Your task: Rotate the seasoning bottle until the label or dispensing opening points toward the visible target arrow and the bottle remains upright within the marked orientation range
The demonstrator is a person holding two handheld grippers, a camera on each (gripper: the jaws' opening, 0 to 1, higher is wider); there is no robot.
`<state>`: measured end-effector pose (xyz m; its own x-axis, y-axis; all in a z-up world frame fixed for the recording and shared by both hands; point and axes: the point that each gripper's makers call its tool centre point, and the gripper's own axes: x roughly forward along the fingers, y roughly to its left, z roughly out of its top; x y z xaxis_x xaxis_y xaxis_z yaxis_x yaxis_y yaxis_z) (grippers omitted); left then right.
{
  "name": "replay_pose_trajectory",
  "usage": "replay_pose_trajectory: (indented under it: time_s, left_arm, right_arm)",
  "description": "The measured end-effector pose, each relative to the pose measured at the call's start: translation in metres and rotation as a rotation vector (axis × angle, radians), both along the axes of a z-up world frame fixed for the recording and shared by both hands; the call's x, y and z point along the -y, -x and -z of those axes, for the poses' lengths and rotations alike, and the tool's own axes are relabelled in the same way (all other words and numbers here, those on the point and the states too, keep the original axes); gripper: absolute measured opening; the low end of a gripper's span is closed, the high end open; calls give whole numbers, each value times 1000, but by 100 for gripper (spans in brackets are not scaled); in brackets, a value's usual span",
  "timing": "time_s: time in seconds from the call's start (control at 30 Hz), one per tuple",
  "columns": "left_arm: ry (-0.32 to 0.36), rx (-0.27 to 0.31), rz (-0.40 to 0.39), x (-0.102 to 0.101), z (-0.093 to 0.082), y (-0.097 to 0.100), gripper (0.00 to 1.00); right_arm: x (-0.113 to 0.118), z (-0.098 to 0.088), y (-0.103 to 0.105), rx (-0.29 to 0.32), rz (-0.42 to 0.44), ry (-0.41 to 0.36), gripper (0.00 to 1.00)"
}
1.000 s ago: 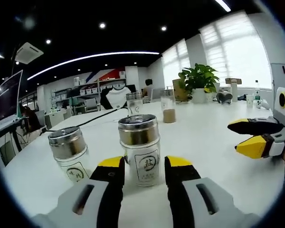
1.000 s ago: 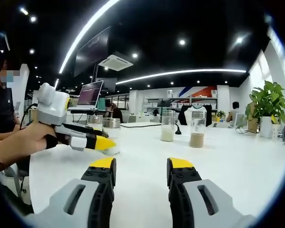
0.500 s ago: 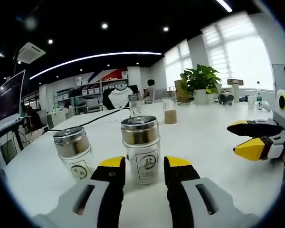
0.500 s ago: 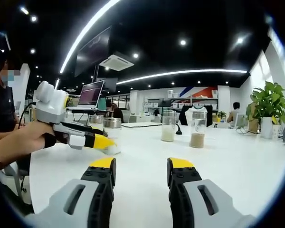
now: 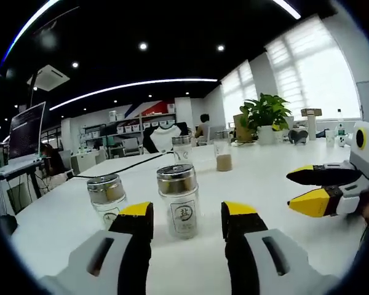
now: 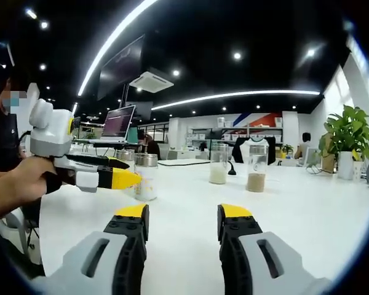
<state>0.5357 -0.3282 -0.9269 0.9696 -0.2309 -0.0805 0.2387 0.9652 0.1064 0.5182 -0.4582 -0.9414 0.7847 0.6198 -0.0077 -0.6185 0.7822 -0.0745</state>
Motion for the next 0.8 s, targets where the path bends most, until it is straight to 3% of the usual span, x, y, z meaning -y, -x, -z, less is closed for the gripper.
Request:
replay_pose_trajectory:
  time_s: [0.13, 0.33, 0.5, 0.6, 0.8]
  left_arm:
    - [28, 18, 5, 3, 2, 9, 58]
    - [13, 58, 9, 7, -3, 15, 68]
    - [-6, 55, 11, 6, -2, 14, 79]
    - [14, 54, 53, 10, -2, 15, 87]
    - [-39, 43, 92, 11, 2, 13, 94]
  right_arm:
    - [0, 0, 0, 0, -1, 8, 45]
    - [1, -3, 1, 16, 2, 0, 45]
    - [4, -7, 0, 15, 3, -51, 45]
    - [3, -8, 0, 7, -5, -66, 48]
    - [2, -10, 0, 1, -9, -98, 56]
